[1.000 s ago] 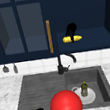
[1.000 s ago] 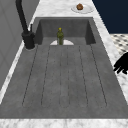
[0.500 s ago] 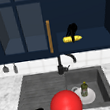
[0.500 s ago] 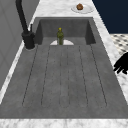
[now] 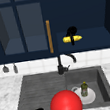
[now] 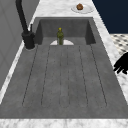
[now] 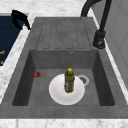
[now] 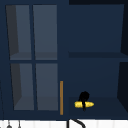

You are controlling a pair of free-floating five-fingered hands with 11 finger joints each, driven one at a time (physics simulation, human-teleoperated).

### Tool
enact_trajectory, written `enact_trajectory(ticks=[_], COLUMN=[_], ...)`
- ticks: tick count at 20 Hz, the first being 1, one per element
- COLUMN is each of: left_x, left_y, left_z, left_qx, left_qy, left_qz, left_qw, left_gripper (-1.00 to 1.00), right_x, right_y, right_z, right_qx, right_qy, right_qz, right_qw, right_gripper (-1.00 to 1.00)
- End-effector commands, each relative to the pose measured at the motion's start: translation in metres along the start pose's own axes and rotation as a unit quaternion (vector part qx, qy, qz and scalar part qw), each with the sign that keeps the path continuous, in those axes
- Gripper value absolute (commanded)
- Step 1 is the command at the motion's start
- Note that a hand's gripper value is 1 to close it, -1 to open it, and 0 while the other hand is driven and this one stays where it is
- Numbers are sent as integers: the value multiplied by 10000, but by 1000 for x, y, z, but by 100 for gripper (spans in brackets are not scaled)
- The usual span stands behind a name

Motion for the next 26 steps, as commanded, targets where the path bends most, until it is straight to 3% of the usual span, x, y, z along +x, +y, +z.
enact_trajectory(ticks=[1,2,3,5,7,11,16,19,20,21,22,26], left_x=[0,0,0,0,0,0,0,0,0,0,0,0], left_y=[0,0,0,0,0,0,0,0,0,0,0,0], left_z=[0,0,0,0,0,0,0,0,0,0,0,0], left_qx=[0,0,0,0,0,0,0,0,0,0,0,0], left_qy=[0,0,0,0,0,0,0,0,0,0,0,0], left_qz=[0,0,0,0,0,0,0,0,0,0,0,0], left_qw=[10000,10000,10000,10000,10000,10000,10000,10000,10000,10000,10000,10000], left_gripper=[0,0,0,0,0,0,0,0,0,0,0,0], right_x=[17,24,29,39,34,35,38,36,37,38,40,29], right_y=[16,18,22,26,23,28,53,61,55,44,45,62], right_z=[-14,-13,-11,-5,6,25,45,59,63,68,77,117], right_qx=[7,-74,-357,-499,-766,-1531,-1757,-2039,-2047,-1868,-1788,-1710], right_qy=[320,415,496,686,669,798,793,744,678,654,646,631], right_qz=[399,474,659,760,821,1005,1012,981,918,896,894,747], right_qw=[9987,9980,9960,9935,9914,9798,9760,9712,9722,9761,9777,9804], right_gripper=[-100,100,100,100,100,100,100,100,100,100,100,100])
